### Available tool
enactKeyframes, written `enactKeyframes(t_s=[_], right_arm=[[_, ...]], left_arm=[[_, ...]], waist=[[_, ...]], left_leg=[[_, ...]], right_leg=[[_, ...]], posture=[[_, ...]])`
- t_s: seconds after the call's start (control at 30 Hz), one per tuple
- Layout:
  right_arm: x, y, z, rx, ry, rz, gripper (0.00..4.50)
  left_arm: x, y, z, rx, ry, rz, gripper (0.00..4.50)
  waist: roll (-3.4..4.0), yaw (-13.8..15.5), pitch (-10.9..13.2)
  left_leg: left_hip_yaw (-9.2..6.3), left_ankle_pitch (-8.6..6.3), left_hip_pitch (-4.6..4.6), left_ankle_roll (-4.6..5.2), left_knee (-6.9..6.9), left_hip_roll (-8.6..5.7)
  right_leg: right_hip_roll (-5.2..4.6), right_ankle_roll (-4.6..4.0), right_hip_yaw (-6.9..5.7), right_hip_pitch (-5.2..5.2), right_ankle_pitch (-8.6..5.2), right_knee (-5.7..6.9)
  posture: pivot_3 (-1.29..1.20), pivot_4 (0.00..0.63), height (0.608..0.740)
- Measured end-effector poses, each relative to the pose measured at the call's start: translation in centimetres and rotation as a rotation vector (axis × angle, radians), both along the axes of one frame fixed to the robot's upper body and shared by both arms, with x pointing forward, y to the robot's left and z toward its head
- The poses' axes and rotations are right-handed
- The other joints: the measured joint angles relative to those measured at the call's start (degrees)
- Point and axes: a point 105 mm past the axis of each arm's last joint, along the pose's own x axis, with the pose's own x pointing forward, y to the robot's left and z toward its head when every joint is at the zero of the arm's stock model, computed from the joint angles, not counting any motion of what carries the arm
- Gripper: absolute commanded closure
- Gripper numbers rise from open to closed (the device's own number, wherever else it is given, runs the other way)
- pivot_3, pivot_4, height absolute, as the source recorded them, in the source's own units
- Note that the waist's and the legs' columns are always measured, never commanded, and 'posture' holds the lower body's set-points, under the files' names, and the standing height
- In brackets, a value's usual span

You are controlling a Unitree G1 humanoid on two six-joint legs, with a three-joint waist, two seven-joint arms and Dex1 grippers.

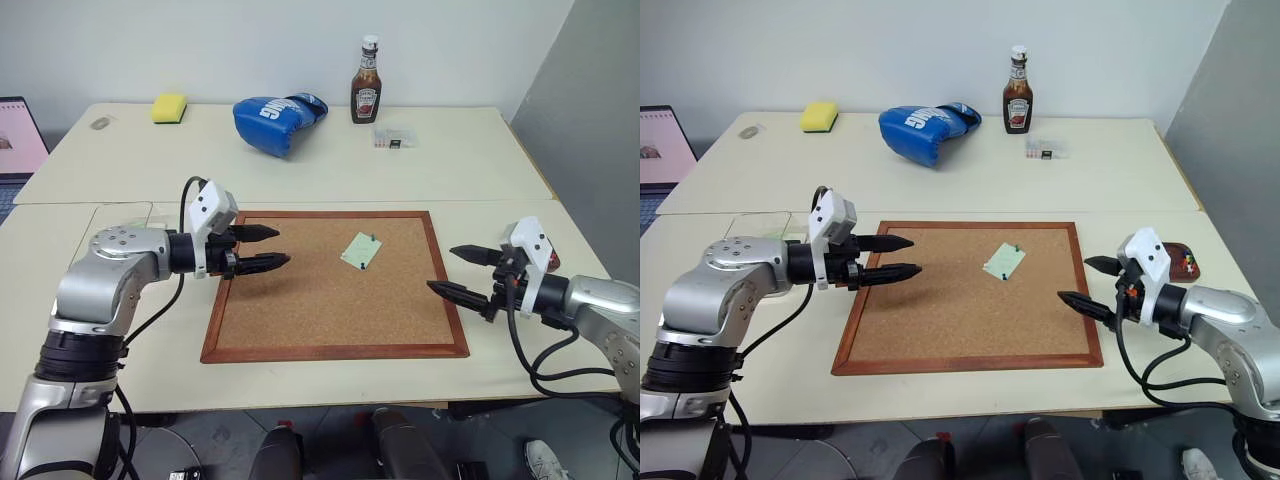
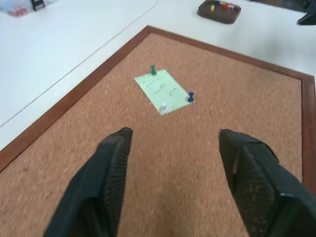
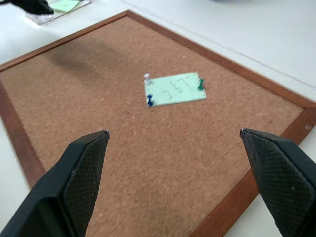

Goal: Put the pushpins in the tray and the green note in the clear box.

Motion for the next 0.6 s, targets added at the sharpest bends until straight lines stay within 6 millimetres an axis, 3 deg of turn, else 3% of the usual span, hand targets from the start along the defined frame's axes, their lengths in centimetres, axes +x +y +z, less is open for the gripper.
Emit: enactKeyframes(t_s=[0.37, 0.6], right_arm=[[4.3, 2.9, -2.2, 0.005, -0.065, -0.06, 0.0], [7.6, 4.5, -3.3, 0.034, -0.085, -0.135, 0.0]], left_arm=[[1.3, -3.0, -3.6, -0.085, -0.046, 0.076, 4.33], [1.5, -4.0, -5.3, -0.087, -0.035, 0.101, 4.44]], waist=[[0.0, 0.02, 0.0], [0.01, -0.12, -0.01]], left_leg=[[0.0, 0.0, 0.03, 0.0, 0.04, -0.01], [0.01, 0.01, 0.1, 0.0, 0.04, 0.0]], right_leg=[[0.0, 0.04, 0.03, 0.03, 0.05, 0.05], [0.01, 0.0, 0.03, 0.07, 0.09, 0.1]], posture=[[0.0, 0.15, 0.74], [0.0, 0.15, 0.74]])
